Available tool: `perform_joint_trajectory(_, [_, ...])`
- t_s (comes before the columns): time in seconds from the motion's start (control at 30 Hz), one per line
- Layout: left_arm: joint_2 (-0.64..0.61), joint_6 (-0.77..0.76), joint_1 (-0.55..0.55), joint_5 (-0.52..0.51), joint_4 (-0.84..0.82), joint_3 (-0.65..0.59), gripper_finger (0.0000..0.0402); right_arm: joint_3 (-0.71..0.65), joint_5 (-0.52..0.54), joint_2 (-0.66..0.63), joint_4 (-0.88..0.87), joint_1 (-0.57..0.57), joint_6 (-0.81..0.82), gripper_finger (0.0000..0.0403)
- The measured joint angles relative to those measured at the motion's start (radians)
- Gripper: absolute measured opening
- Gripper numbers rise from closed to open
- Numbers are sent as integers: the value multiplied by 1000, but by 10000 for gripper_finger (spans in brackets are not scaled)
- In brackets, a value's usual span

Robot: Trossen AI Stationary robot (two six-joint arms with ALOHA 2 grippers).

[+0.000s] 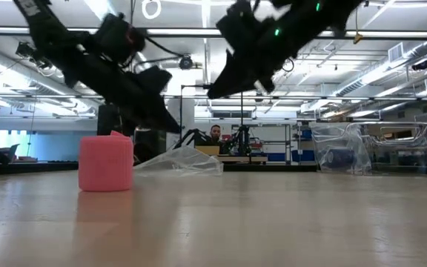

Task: Roll bandage
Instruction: Open the transparent zip bag

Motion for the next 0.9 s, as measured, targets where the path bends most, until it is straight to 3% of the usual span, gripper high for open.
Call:
perform_joint_trajectory(0.1, [-112, -53, -35, 10, 79, -89, 1, -100, -73, 0, 242, -82, 4, 2])
perform_joint_trajectory(0.17, [-167, -99, -59, 27, 221, -149, 1, -128, -96, 0, 323, -136, 0, 3])
perform_joint_trajectory(0.33, [-256, -180, -131, 67, 468, -292, 2, -114, -196, 35, 328, -251, 0, 28])
perform_joint_trajectory(0.53, [-270, -184, -191, 62, 505, -326, 2, -50, -277, 175, 326, -302, 0, 103])
perform_joint_trajectory(0.7, [-261, -177, -220, 57, 504, -324, 2, 32, -228, 325, 328, -311, 53, 139])
perform_joint_trajectory(0.9, [-260, -176, -243, 57, 492, -324, 2, 119, -123, 444, 333, -315, 89, 137])
